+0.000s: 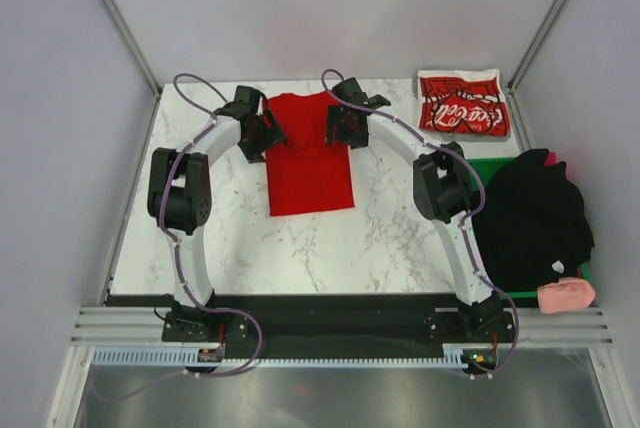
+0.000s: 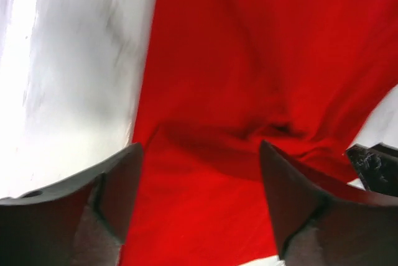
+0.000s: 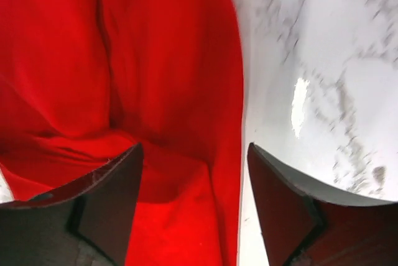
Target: Fold and stack the t-shirts
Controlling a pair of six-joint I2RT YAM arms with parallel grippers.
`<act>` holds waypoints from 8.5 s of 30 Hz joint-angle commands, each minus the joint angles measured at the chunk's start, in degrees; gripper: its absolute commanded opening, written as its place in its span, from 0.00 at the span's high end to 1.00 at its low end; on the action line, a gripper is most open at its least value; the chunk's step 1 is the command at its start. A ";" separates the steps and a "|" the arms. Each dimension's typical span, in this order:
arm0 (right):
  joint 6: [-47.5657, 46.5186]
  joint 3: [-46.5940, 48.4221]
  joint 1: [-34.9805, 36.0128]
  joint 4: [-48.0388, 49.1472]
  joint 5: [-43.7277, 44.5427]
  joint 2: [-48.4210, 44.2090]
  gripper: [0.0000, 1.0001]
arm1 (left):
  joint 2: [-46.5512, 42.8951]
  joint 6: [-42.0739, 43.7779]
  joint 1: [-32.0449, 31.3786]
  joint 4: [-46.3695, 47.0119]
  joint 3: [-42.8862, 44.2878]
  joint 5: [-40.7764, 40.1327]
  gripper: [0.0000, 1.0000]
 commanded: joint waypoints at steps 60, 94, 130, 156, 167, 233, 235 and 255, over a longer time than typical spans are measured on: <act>2.43 -55.78 0.87 25.97 -16.56 -24.65 1.00 | -29.55 -3.70 -0.27 29.41 -51.57 8.56 0.64; 16.06 -59.85 15.11 -7.33 0.31 -75.98 1.00 | -71.56 -19.61 -32.97 -18.57 -34.53 -10.42 0.98; -6.44 -17.30 0.26 -5.24 4.10 -19.39 1.00 | -23.68 0.34 -4.59 -2.59 -13.87 -4.54 0.98; -7.59 -32.50 -9.77 18.67 -31.67 -17.62 0.02 | -28.53 8.69 2.28 -10.50 -8.13 8.55 0.03; -5.83 -31.44 -9.68 21.48 -31.93 -8.92 0.17 | -53.89 11.50 2.28 -15.05 -26.96 9.79 0.03; -37.47 19.18 -31.38 6.28 9.37 -10.77 1.00 | -77.36 11.94 1.31 -21.40 -31.88 -20.71 0.02; -37.47 19.10 -32.00 8.47 9.72 -9.97 1.00 | -77.27 11.86 1.40 -21.48 -31.79 -20.98 0.03; -37.04 16.99 -35.78 37.30 27.03 12.35 0.31 | -74.20 10.98 1.66 -21.92 -31.97 -22.29 0.05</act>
